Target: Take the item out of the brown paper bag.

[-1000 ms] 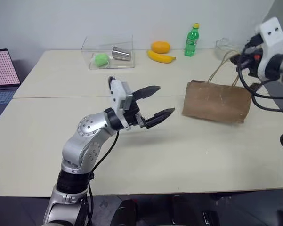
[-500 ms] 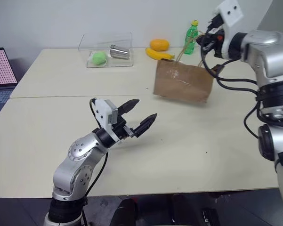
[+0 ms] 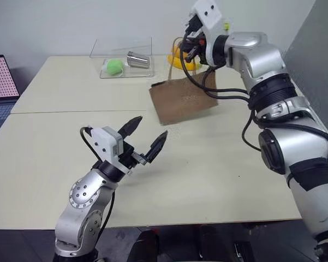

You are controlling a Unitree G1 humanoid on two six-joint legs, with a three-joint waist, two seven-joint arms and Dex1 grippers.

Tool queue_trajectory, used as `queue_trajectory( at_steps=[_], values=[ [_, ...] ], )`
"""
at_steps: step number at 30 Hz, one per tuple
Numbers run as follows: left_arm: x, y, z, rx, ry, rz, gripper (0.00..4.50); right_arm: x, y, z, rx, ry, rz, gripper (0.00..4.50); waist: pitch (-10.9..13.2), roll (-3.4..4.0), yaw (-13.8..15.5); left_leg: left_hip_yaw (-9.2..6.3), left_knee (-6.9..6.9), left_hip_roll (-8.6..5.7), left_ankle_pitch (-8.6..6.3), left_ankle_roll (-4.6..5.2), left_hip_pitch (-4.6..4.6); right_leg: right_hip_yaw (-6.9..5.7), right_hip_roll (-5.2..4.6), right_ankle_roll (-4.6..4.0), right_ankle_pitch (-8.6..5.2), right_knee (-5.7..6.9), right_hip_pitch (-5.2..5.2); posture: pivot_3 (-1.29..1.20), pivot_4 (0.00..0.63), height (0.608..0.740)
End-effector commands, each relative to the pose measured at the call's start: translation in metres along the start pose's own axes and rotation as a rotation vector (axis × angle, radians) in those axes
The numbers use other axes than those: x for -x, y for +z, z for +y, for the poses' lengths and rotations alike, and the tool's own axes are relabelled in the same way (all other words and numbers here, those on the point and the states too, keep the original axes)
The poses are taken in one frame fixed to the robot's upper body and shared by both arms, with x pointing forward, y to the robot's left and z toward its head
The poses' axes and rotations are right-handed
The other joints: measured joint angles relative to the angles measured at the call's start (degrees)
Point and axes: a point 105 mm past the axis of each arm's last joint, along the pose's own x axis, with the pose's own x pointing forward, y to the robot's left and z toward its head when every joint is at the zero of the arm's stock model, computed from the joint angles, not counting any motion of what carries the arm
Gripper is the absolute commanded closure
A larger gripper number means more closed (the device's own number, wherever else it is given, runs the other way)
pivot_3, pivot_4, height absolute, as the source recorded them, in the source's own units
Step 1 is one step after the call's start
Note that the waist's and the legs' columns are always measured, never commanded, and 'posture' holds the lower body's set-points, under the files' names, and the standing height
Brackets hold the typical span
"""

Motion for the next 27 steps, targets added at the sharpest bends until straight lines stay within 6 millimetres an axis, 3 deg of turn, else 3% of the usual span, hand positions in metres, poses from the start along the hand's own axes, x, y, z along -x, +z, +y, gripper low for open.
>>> queue_trajectory(
  at_steps=[1, 17, 27],
  values=[
    [0.001, 0.012, -0.003, -0.043, -0.004, -0.052, 0.00, 0.002, 0.042, -0.001, 0.060, -0.009, -0.115, 4.48, 0.0, 0.01, 0.0, 0.00, 0.00, 0.01, -0.01, 0.03, 0.00, 0.00, 0.01, -0.01, 0.00, 0.00, 0.00, 0.00, 0.150, 0.740],
    [0.000, 0.010, 0.000, -0.064, -0.021, -0.065, 0.00, -0.016, 0.032, 0.041, 0.087, 0.132, -0.084, 4.48, 0.0, 0.01, -0.1, -0.01, 0.00, 0.01, 0.00, 0.01, 0.00, -0.01, 0.01, -0.02, 0.01, 0.01, -0.01, 0.00, 0.150, 0.740],
    [-0.009, 0.012, -0.002, -0.070, -0.042, -0.075, 0.00, -0.007, 0.017, 0.041, 0.122, 0.152, -0.020, 4.48, 0.0, 0.00, -0.1, -0.03, 0.03, 0.01, 0.01, -0.01, 0.00, -0.03, 0.01, -0.02, 0.01, 0.04, -0.01, 0.00, 0.150, 0.740]
  ],
)
